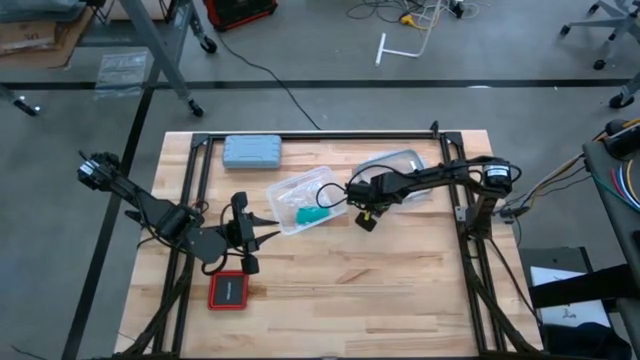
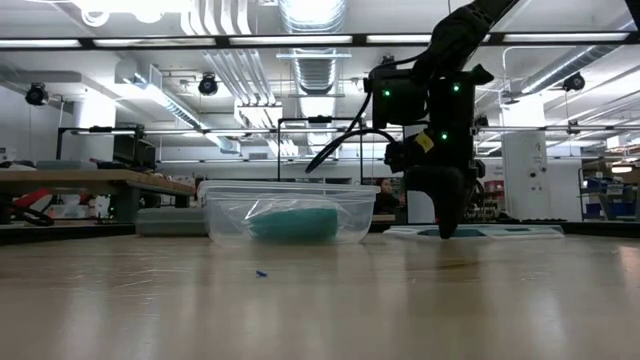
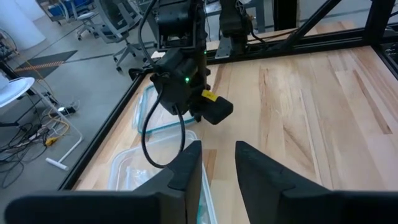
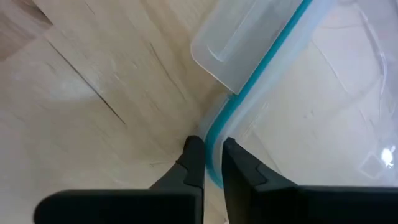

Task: Roll bandage
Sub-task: Close the transparent food container

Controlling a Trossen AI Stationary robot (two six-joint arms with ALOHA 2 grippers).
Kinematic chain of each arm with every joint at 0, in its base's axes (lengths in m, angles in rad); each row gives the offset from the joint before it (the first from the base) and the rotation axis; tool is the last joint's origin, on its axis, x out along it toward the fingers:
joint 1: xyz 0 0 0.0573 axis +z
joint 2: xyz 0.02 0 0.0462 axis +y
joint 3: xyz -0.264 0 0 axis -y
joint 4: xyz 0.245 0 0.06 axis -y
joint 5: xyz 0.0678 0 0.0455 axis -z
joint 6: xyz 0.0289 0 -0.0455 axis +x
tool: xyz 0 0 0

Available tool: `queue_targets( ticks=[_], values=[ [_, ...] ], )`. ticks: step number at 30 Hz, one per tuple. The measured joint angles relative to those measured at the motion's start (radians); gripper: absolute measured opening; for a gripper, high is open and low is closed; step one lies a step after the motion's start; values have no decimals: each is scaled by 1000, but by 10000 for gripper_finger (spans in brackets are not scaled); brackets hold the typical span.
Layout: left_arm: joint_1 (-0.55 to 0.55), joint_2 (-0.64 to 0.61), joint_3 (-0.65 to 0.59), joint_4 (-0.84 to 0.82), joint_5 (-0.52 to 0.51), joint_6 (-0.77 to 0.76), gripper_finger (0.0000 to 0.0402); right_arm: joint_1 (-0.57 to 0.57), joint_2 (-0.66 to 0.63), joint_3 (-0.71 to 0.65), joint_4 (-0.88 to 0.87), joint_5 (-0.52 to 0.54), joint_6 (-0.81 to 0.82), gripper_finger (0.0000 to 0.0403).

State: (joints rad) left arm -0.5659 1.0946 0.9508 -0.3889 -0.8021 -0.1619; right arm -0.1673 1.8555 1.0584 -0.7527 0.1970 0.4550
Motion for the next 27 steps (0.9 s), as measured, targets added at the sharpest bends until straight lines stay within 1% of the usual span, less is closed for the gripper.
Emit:
queue_targets(
  ticks=[3, 6, 8, 15, 18, 24, 27],
  values=[
    [0, 0, 0, 0, 0, 0, 81, 0, -40, 0, -6, -32, -1, 19],
    [0, 0, 0, 0, 0, 0, 78, 2, -113, -3, -22, -85, 21, 5],
    [0, 0, 0, 0, 0, 0, 78, 4, -179, -2, -24, -90, 37, 5],
    [0, 0, 0, 3, 0, 0, 91, 4, -356, -33, -46, -58, 111, 5],
    [0, 0, 0, 4, 0, 0, 97, -1, -404, -51, -73, 14, 125, 4],
    [0, 0, 0, 10, 0, 0, 107, -90, -425, -52, -207, 34, 232, 2],
    [0, 0, 0, 18, 0, 0, 110, -130, -412, -52, -248, 84, 267, 1]
  ],
)
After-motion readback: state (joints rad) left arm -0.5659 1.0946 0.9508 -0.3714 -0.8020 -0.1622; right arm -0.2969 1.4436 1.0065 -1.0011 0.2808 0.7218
